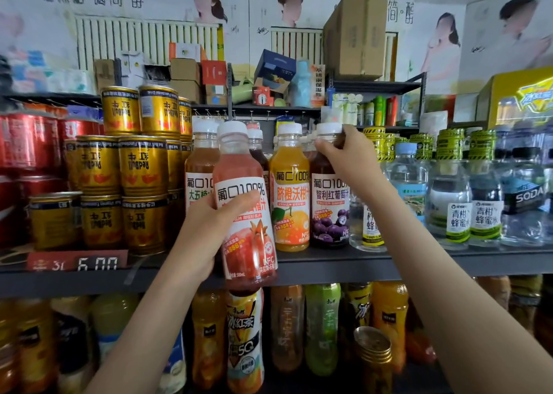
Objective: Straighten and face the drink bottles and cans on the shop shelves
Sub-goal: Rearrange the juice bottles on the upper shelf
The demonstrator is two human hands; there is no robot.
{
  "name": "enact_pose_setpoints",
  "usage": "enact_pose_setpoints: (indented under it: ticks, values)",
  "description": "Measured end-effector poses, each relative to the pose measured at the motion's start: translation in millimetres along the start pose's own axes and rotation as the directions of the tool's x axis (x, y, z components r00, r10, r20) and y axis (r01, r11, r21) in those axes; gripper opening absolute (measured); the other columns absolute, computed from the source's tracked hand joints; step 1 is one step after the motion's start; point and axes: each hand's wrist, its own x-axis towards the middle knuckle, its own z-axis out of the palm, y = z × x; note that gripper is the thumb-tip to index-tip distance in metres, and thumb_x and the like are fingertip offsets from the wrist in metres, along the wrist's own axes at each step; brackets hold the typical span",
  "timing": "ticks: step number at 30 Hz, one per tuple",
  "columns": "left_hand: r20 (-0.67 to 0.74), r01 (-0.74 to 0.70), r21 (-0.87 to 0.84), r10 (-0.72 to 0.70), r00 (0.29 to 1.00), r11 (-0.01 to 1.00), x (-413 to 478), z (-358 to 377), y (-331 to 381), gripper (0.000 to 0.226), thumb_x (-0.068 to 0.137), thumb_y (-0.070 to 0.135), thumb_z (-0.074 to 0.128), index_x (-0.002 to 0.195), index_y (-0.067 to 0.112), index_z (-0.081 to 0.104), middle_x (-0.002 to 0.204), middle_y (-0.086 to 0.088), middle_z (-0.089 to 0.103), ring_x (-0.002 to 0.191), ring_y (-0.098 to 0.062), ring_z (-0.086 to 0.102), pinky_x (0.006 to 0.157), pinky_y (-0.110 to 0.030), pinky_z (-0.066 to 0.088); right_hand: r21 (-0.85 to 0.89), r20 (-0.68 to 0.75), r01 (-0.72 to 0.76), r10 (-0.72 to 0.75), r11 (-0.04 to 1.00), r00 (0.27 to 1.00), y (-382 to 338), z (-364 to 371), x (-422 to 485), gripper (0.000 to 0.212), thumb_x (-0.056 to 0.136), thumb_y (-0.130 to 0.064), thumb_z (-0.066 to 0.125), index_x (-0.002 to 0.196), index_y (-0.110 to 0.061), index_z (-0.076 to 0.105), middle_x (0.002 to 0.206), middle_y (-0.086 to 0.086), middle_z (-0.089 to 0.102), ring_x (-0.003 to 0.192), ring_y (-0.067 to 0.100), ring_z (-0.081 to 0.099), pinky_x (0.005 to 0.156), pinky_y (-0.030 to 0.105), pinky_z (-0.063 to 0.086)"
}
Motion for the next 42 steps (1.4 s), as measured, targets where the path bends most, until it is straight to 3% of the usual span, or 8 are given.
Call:
enact_pose_setpoints:
  ticks: [8, 10, 13, 17, 26, 31, 35, 42]
  values:
    - [0.01, -0.007, -0.016, 0.008, 1.0, 1.0, 5, 9, 0, 0.024, 0.077, 0.026, 0.07, 0.098, 0.017, 0.065, 0.085, -0.003, 0.075, 0.076, -0.02, 0.073, 0.067, -0.035, 0.055, 0.092, -0.146, 0.094, -0.08, 0.991, 0.986, -5, -20, -17, 0.03, 0.086, -0.031, 0.065, 0.086, -0.002, 0.059, 0.08, 0.011, 0.063, 0.069, 0.017, 0.054, 0.054, 0.017, 0.037]
    - [0.018, -0.009, -0.003, 0.01, 1.0, 1.0, 5, 10, 2, 0.033, 0.071, 0.031, 0.072, 0.1, 0.017, 0.065, 0.086, -0.003, 0.075, 0.077, -0.02, 0.073, 0.069, -0.036, 0.055, 0.118, -0.153, 0.133, -0.115, 0.984, 0.982, -16, -29, -22, 0.025, 0.085, -0.031, 0.065, 0.079, -0.008, 0.06, 0.074, 0.007, 0.062, 0.065, 0.008, 0.053, 0.055, 0.018, 0.037]
    - [0.018, -0.017, 0.006, 0.017, 1.0, 1.0, 6, 7, 6, 0.051, 0.059, 0.038, 0.072, 0.103, 0.015, 0.065, 0.09, -0.006, 0.075, 0.081, -0.024, 0.072, 0.077, -0.041, 0.056, 0.241, -0.073, 0.134, -0.119, 0.961, 0.99, -38, -42, -26, 0.018, 0.084, -0.03, 0.067, 0.075, -0.017, 0.061, 0.072, 0.001, 0.064, 0.065, 0.01, 0.06, 0.059, 0.024, 0.046]
    - [0.019, -0.032, 0.002, 0.032, 0.999, 0.999, 2, -2, 11, 0.049, 0.059, 0.037, 0.071, 0.102, 0.015, 0.065, 0.09, -0.007, 0.074, 0.082, -0.026, 0.072, 0.076, -0.041, 0.055, 0.531, 0.147, -0.035, -0.051, 0.847, 0.988, -53, -44, -28, 0.021, 0.086, -0.025, 0.069, 0.085, -0.004, 0.067, 0.076, 0.014, 0.072, 0.066, 0.029, 0.069, 0.062, 0.04, 0.057]
    - [-0.029, -0.033, 0.09, 0.036, 0.999, 0.995, -16, -37, 22, 0.05, 0.057, 0.037, 0.07, 0.101, 0.014, 0.065, 0.083, -0.003, 0.075, 0.073, -0.02, 0.073, 0.061, -0.03, 0.055, 0.532, 0.193, -0.111, 0.007, 0.84, 0.981, -72, 24, -24, 0.024, 0.08, -0.018, 0.074, 0.086, 0.004, 0.067, 0.079, 0.018, 0.071, 0.078, 0.036, 0.069, 0.077, 0.054, 0.055]
    - [-0.094, -0.01, 0.096, 0.019, 0.995, 0.995, -22, -61, 25, 0.057, 0.053, 0.041, 0.072, 0.103, 0.015, 0.065, 0.085, -0.004, 0.075, 0.077, -0.023, 0.073, 0.075, -0.041, 0.056, 0.471, 0.164, -0.109, 0.034, 0.875, 0.986, -78, 55, -17, 0.026, 0.083, -0.021, 0.07, 0.085, 0.004, 0.065, 0.067, 0.01, 0.071, 0.069, 0.029, 0.069, 0.075, 0.052, 0.056]
    - [-0.098, -0.016, 0.107, 0.026, 0.995, 0.994, -27, -70, 25, 0.05, 0.057, 0.037, 0.071, 0.103, 0.017, 0.064, 0.084, -0.001, 0.075, 0.074, -0.02, 0.073, 0.069, -0.036, 0.056, 0.406, 0.103, -0.093, 0.055, 0.909, 0.993, -82, 73, -14, 0.031, 0.084, -0.027, 0.069, 0.091, 0.002, 0.062, 0.083, 0.016, 0.07, 0.08, 0.033, 0.067, 0.075, 0.048, 0.055]
    - [-0.103, -0.017, 0.138, 0.032, 0.994, 0.99, -23, -71, 20, 0.057, 0.054, 0.041, 0.071, 0.106, 0.019, 0.063, 0.09, -0.002, 0.075, 0.078, -0.022, 0.072, 0.077, -0.041, 0.056, 0.276, 0.138, -0.047, 0.009, 0.96, 0.99, -86, 81, -16, 0.021, 0.091, -0.019, 0.062, 0.093, -0.008, 0.044, 0.078, 0.0, 0.049, 0.062, 0.008, 0.042, 0.047, 0.009, 0.036]
